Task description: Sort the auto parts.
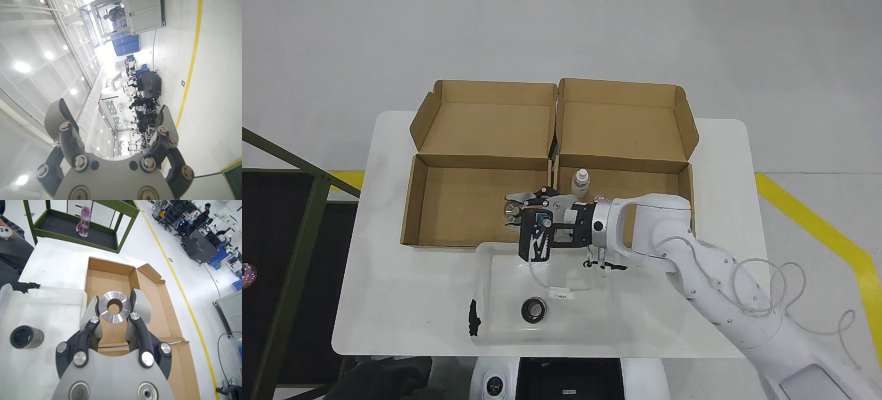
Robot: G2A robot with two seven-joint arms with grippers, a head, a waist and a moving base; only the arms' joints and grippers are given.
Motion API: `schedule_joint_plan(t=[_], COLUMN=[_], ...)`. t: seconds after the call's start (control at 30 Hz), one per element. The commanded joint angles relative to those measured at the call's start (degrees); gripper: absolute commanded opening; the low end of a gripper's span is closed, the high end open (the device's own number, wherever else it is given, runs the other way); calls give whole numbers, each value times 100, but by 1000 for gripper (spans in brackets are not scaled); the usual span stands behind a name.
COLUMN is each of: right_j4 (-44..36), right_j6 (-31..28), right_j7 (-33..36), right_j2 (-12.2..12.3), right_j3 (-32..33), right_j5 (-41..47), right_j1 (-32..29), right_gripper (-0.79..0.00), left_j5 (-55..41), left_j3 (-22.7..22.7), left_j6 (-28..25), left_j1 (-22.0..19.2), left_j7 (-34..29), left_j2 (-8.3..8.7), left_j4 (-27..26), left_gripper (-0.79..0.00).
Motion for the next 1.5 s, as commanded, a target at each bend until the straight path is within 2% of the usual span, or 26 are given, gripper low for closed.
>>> schedule_joint_plan(t=[0.0,0.77,1.47], right_j4=[169,2466,4024], right_j6=[47,641,1027], right_j7=[3,213,208], right_j2=[-39,-760,-1451], right_j3=[-43,-1010,-1614], right_j5=[55,411,317], right_j1=[102,1288,1743], right_gripper=[-785,-785,-770], left_j5=[0,0,0], left_j3=[0,0,0], left_j6=[0,0,0], left_j1=[0,0,0], left_j7=[0,0,0], left_j2=[0,0,0], left_j4=[0,0,0], left_gripper=[0,0,0])
